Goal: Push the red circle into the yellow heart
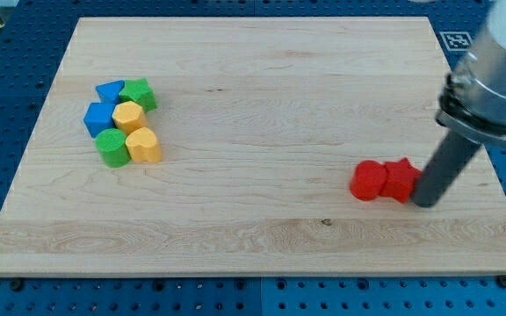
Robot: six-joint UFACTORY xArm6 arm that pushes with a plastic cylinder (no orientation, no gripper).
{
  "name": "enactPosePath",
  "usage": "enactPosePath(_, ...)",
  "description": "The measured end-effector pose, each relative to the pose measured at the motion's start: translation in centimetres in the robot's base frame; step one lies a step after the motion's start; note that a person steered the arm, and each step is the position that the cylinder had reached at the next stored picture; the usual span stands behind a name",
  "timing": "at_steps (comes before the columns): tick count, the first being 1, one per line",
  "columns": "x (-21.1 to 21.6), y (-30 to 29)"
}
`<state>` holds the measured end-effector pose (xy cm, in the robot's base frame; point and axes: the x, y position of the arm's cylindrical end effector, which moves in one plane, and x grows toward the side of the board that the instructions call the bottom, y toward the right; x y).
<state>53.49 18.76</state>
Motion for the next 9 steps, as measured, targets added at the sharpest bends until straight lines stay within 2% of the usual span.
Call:
enactPosePath(2, -0.2, -6.6)
enactPosePath(3, -2.7, -9.9)
enactPosePath(4, -6.1, -11.2)
enactPosePath(6, -6.2, -11.7)
enactPosePath(7, -6.2, -14.2)
enactPosePath(9, -4.9, -12.3)
